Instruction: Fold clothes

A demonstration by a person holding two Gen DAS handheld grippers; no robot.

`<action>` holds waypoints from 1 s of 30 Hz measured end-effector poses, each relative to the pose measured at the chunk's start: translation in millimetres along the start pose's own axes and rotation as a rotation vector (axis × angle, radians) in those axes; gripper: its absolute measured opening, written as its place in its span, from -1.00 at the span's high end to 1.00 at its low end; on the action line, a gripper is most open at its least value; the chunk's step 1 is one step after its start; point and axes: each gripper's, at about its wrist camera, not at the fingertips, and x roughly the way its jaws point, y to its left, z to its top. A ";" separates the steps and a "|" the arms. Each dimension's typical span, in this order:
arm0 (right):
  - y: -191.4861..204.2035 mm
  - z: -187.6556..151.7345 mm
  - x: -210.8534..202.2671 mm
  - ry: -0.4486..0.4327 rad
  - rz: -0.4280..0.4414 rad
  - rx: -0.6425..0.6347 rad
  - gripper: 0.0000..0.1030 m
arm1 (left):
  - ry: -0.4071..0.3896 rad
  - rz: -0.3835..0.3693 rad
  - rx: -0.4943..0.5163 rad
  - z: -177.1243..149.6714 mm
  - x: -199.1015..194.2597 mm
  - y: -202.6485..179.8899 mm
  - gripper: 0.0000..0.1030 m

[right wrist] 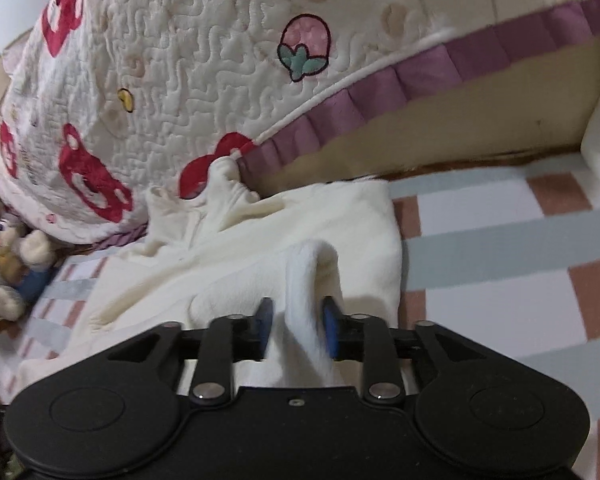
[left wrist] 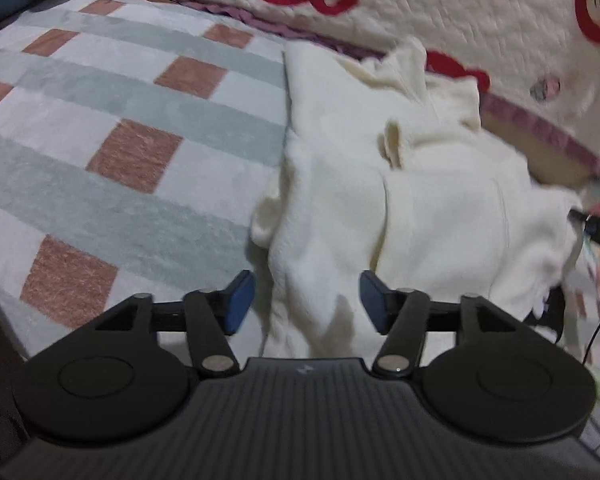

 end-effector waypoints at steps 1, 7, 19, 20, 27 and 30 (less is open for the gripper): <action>-0.9 -0.8 -1.8 0.002 0.016 0.008 0.16 | 0.008 0.012 0.008 -2.1 1.8 -0.3 -0.24; -16.9 -18.2 -15.3 0.051 0.105 0.036 0.01 | 0.043 0.044 0.032 -19.6 15.7 5.1 -0.30; 14.1 -45.9 8.1 0.112 -0.165 -0.312 -0.27 | -0.050 0.075 0.142 -23.5 37.0 -19.1 -0.58; 10.8 -48.0 10.6 0.110 -0.149 -0.284 -0.27 | -0.052 0.076 0.146 -24.3 39.2 -20.3 -0.58; -18.2 -60.7 -7.7 0.054 0.088 0.052 0.66 | -0.008 -0.041 0.115 -28.9 25.3 -32.9 0.78; -16.2 -63.8 -22.7 0.039 0.117 0.099 0.81 | -0.065 0.009 0.184 -29.3 13.1 -50.4 0.81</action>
